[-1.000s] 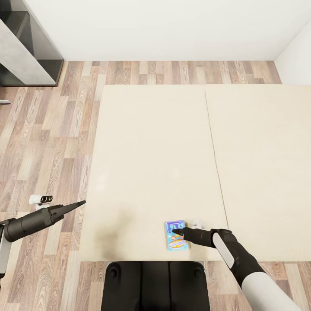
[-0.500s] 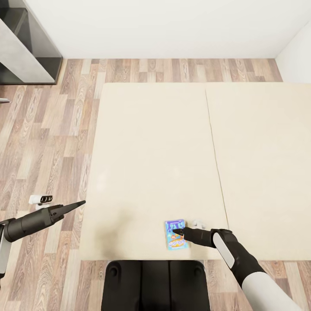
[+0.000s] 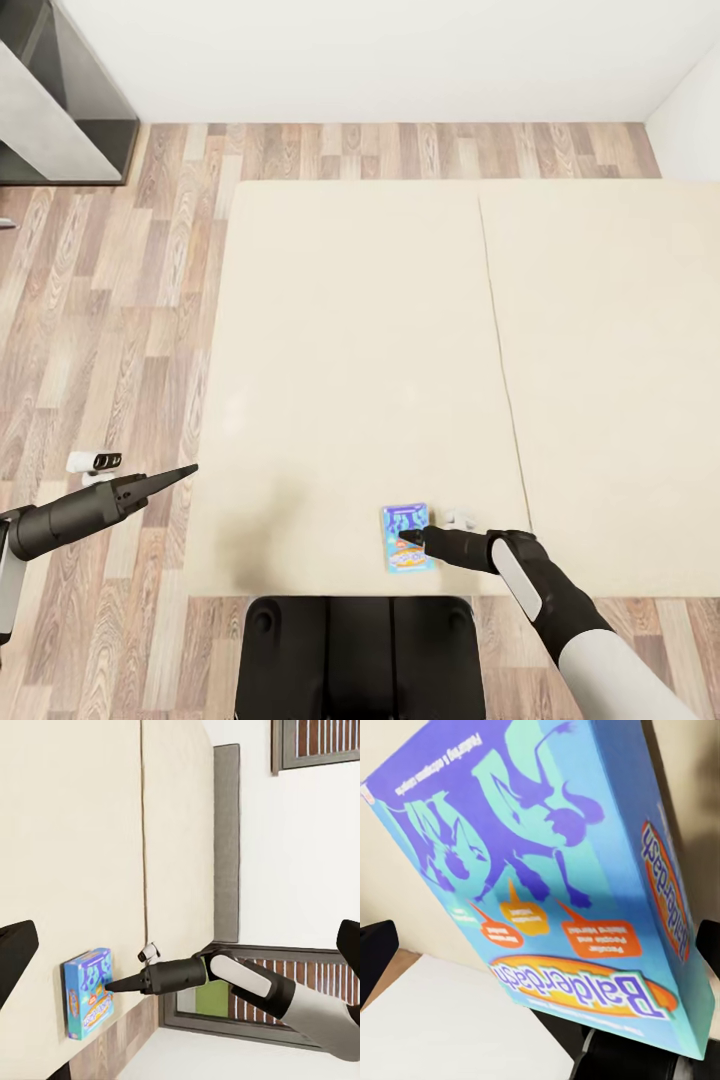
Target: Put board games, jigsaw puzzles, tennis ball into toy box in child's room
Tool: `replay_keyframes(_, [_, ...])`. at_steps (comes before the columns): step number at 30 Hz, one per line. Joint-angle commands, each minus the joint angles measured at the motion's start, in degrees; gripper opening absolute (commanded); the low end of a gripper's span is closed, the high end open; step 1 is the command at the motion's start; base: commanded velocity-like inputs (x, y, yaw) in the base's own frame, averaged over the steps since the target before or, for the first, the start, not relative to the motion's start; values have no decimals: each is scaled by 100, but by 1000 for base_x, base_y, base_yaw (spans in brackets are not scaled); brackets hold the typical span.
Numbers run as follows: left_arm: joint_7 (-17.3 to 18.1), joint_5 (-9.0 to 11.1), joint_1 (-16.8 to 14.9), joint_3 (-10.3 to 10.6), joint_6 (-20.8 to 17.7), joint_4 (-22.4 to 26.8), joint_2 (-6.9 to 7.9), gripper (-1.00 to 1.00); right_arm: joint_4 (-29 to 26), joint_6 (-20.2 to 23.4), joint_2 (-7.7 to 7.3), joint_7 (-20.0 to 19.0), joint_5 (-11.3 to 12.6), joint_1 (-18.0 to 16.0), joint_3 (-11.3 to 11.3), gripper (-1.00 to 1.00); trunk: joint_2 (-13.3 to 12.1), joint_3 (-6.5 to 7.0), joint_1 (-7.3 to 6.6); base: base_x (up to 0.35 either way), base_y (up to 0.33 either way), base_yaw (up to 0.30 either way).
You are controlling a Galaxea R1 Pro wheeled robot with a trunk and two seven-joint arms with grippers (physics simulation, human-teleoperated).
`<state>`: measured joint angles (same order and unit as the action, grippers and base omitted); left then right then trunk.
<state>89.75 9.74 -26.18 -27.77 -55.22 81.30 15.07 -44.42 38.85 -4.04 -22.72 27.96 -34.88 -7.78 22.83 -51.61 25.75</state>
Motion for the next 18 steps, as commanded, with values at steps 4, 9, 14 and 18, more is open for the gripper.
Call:
replay_keyframes(4, [25,-7,-1,0,-60,0,-4,100,-12,17,13,-5,8,-2,-13,100,9,-41,3,0,0,0])
replay_keyframes(9, [25,-7,-2,0,-59,0,-3,100,-28,5,25,-5,8,-2,-13,100,9,-53,3,0,0,0])
replay_keyframes(14, [25,-7,-2,0,-59,0,-3,100,-31,0,26,-6,8,-2,-20,100,9,-54,3,0,0,0])
replay_keyframes(18, [25,-7,-4,0,-59,0,-2,100,-35,-6,26,-5,8,-2,-21,100,9,-54,3,0,0,0])
